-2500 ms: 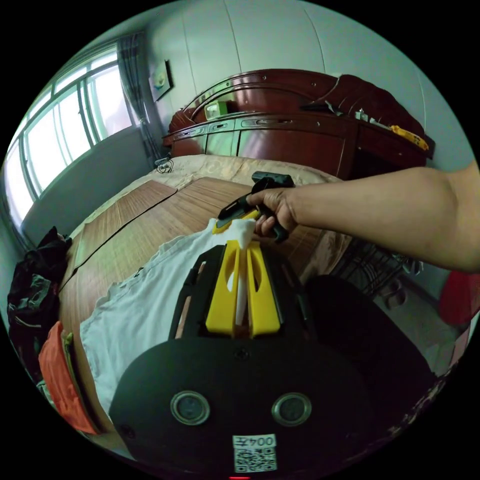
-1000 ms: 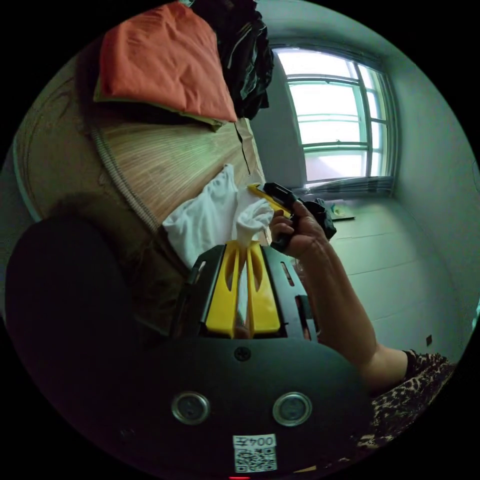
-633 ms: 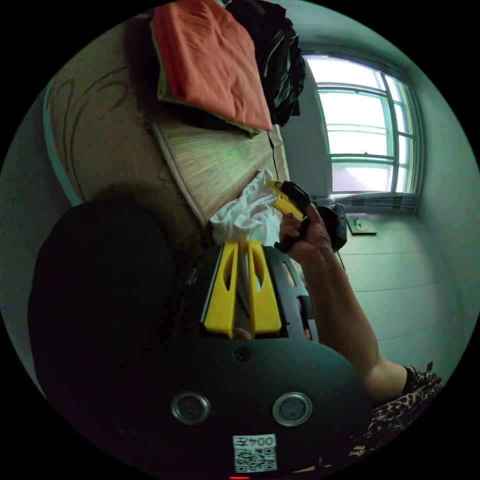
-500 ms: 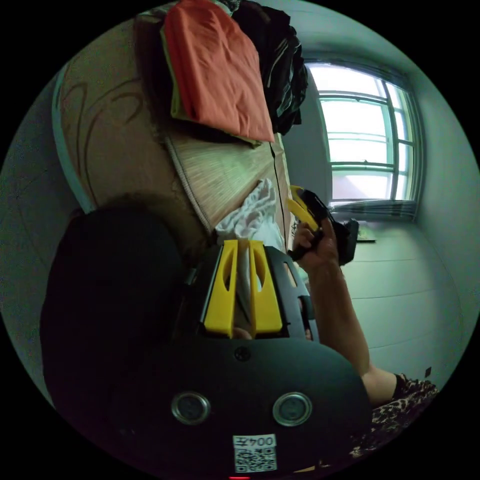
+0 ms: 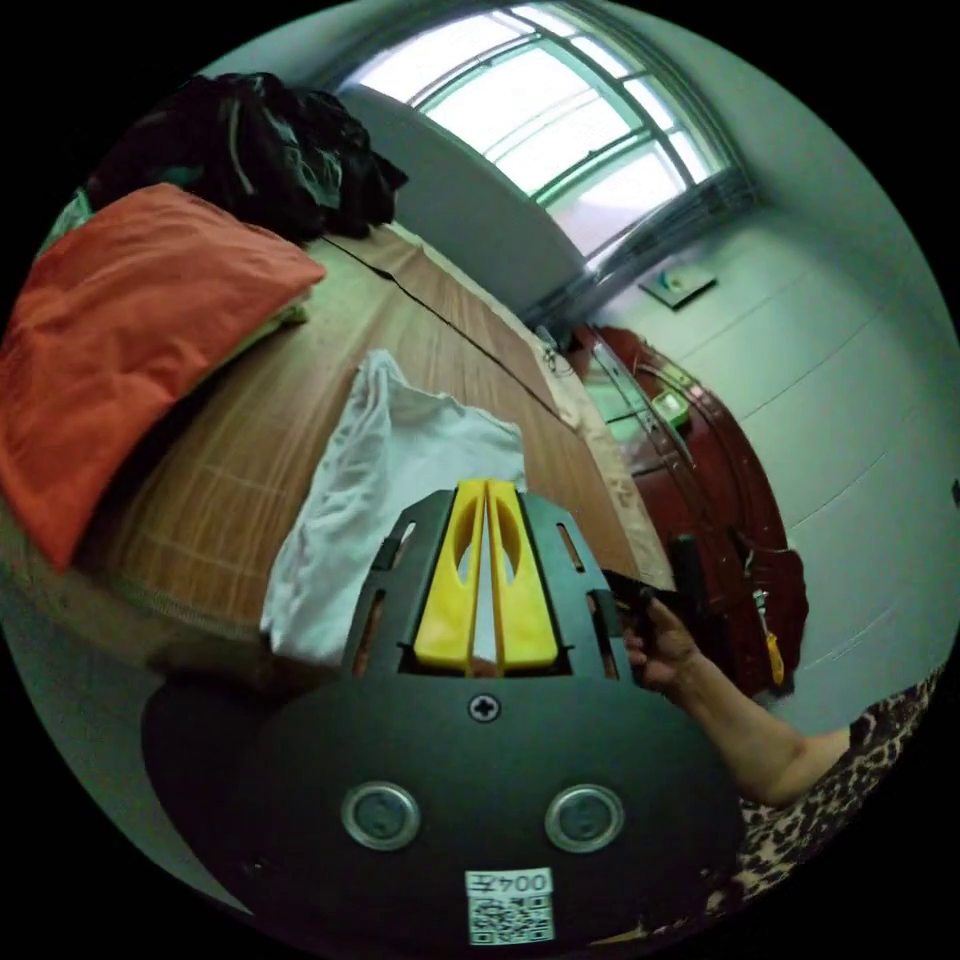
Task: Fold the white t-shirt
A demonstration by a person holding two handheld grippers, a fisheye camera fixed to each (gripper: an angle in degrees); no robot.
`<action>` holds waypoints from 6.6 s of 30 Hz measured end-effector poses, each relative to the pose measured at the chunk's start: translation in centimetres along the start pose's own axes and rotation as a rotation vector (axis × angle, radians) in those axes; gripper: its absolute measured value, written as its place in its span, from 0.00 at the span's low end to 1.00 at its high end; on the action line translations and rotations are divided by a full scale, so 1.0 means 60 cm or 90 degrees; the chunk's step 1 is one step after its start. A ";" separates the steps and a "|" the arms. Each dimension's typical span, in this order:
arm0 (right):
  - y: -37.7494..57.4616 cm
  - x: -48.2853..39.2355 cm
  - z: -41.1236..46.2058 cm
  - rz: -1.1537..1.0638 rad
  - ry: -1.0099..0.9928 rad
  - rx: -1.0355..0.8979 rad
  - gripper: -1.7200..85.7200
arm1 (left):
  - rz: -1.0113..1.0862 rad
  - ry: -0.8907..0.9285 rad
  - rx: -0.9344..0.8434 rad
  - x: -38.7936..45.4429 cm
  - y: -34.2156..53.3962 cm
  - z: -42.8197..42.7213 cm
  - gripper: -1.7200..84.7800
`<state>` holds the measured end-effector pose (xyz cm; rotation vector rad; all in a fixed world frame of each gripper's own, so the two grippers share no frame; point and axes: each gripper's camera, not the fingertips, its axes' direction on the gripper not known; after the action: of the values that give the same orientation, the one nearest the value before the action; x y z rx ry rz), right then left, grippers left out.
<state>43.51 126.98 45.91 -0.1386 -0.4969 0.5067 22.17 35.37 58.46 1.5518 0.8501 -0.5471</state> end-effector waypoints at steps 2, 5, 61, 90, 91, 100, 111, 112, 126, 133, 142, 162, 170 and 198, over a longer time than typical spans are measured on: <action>0.033 0.009 0.009 0.003 -0.018 -0.009 0.13 | -0.015 -0.035 -0.042 -0.012 -0.035 0.048 0.02; 0.055 0.014 0.020 -0.002 -0.031 -0.023 0.13 | -0.116 -0.126 -0.119 -0.066 -0.071 0.103 0.02; 0.194 -0.359 0.147 -0.394 0.566 -0.082 0.06 | 0.500 -0.362 -0.267 0.570 0.112 0.382 0.04; -0.151 -0.210 0.092 -0.206 0.316 -0.060 0.14 | 0.263 -0.180 -0.219 0.372 -0.147 0.354 0.11; -0.140 -0.217 0.081 -0.213 0.316 -0.048 0.15 | 0.267 -0.178 -0.205 0.370 -0.149 0.341 0.11; 0.115 -0.257 0.004 -0.235 0.212 0.031 0.14 | 0.224 -0.129 -0.129 0.248 -0.014 0.028 0.11; 0.315 -0.312 0.067 -0.237 0.177 0.010 0.11 | 0.127 -0.177 -0.139 0.165 0.116 -0.094 0.11; 0.324 -0.338 0.081 -0.275 0.186 0.014 0.11 | 0.111 -0.172 -0.131 0.149 0.116 -0.107 0.11; 0.430 -0.542 0.323 -0.641 0.381 0.013 0.10 | -0.055 -0.098 -0.118 -0.016 0.158 -0.163 0.10; 0.475 -0.554 0.408 -0.739 0.531 0.017 0.14 | -0.062 -0.081 -0.123 -0.060 0.162 -0.170 0.10; 0.470 -0.529 0.400 -0.665 0.509 0.047 0.06 | -0.059 -0.069 -0.135 -0.102 0.168 -0.168 0.11; 0.367 -0.388 0.219 -0.449 0.213 0.106 0.06 | -0.069 0.192 -0.216 -0.120 0.116 0.005 0.22; 0.323 -0.337 0.172 -0.476 0.174 0.063 0.07 | -0.066 0.135 -0.262 -0.108 0.110 0.081 0.18; -0.109 0.013 -0.055 -0.083 0.249 -0.099 0.08 | 0.040 -0.034 -0.282 0.037 0.134 0.188 0.13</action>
<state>48.53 121.68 44.97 -0.3449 -0.1607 0.3018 31.17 24.76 59.97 1.1495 0.8148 -0.3250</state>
